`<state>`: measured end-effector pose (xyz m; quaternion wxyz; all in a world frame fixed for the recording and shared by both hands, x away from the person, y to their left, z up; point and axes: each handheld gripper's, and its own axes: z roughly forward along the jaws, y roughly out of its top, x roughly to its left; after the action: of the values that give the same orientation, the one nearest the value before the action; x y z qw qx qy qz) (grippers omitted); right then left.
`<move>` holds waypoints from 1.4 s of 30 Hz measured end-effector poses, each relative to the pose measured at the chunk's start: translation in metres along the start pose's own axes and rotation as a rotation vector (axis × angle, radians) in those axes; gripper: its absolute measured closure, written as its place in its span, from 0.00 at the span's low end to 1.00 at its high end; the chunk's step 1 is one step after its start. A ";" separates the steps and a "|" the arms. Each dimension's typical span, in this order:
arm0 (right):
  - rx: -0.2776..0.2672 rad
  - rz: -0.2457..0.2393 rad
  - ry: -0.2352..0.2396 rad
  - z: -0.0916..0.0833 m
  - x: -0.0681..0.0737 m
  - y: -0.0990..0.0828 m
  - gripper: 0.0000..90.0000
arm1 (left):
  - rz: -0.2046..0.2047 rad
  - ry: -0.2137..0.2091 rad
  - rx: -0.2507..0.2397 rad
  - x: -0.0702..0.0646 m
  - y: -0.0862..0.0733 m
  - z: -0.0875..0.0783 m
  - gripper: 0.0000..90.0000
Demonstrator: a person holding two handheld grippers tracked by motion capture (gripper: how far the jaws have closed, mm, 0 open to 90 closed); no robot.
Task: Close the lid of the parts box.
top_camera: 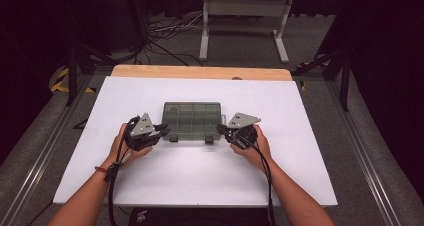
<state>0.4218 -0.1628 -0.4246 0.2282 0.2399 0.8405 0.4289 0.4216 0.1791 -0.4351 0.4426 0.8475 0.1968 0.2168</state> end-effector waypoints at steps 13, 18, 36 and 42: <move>-0.053 -0.001 -0.031 -0.006 0.001 0.003 0.82 | -0.016 0.019 -0.036 0.001 0.001 -0.003 0.62; -0.047 0.000 -0.035 -0.004 0.002 0.002 0.69 | -0.031 0.028 -0.042 0.001 0.001 -0.004 0.52; -0.074 0.035 -0.122 -0.003 0.003 0.003 0.18 | -0.059 0.065 -0.046 0.000 0.002 -0.002 0.10; -0.083 0.043 -0.135 -0.003 0.001 0.002 0.12 | -0.061 0.048 -0.063 -0.001 0.003 -0.003 0.07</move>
<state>0.4195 -0.1628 -0.4212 0.2846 0.2765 0.7995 0.4509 0.4196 0.1785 -0.4314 0.4709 0.8213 0.2260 0.2294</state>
